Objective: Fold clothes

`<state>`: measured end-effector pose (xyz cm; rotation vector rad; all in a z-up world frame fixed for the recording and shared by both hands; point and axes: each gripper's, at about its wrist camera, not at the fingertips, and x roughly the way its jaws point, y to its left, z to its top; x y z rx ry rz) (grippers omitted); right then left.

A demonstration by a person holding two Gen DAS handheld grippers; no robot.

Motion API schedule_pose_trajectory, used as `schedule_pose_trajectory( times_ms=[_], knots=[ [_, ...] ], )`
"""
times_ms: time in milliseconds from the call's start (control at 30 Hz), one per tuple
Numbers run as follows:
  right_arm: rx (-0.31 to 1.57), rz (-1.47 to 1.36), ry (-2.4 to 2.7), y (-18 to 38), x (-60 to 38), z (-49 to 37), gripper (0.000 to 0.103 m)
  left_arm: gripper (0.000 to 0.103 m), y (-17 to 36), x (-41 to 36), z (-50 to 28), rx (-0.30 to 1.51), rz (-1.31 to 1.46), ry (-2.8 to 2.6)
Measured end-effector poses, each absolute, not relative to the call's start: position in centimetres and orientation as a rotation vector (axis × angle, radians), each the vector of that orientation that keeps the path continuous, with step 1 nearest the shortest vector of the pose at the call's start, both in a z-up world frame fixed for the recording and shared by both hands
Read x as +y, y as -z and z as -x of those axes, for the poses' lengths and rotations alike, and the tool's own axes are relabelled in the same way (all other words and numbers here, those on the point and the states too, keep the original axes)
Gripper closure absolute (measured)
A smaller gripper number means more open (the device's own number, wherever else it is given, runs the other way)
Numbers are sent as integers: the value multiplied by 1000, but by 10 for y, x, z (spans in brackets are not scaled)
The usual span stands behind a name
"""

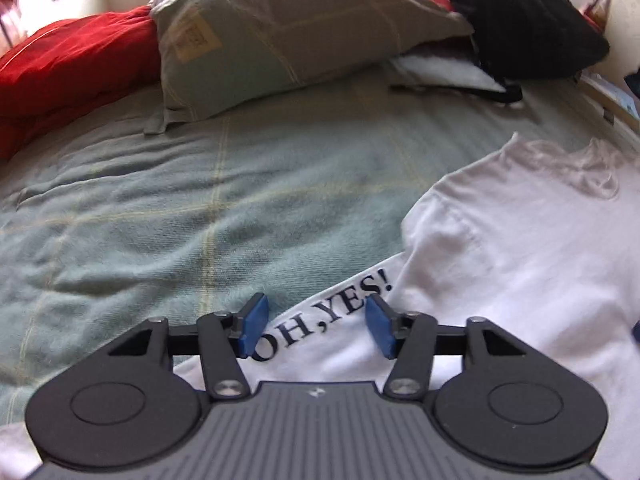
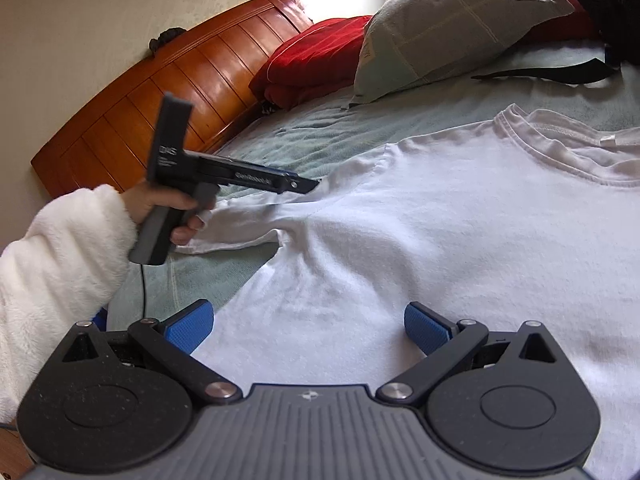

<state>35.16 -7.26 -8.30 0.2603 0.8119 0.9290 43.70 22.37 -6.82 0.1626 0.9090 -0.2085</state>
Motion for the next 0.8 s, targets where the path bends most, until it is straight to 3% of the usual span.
schedule_pose_trajectory(
  times_ms=[100,167,200,400,533,600,667,800],
  knots=[
    [802,-224,-920,82,-69,-348,0,58,69,226,-436,899,-129,215],
    [795,-201,-915,81,-66,-345,0,101,66,223,-433,889,-130,216],
    [792,-189,-912,81,-65,-344,0,102,65,221,-432,885,-142,210],
    [786,-180,-908,81,-65,-342,0,102,60,221,-440,852,-111,125],
    [786,-189,-910,82,-66,-343,0,96,52,220,-438,818,-75,91],
    [786,-192,-910,82,-67,-343,0,88,43,219,-430,800,-33,99],
    [786,-192,-909,82,-67,-342,0,61,38,215,-423,817,37,152],
    [786,-190,-906,81,-67,-341,0,59,47,201,-421,910,178,275]
  ],
)
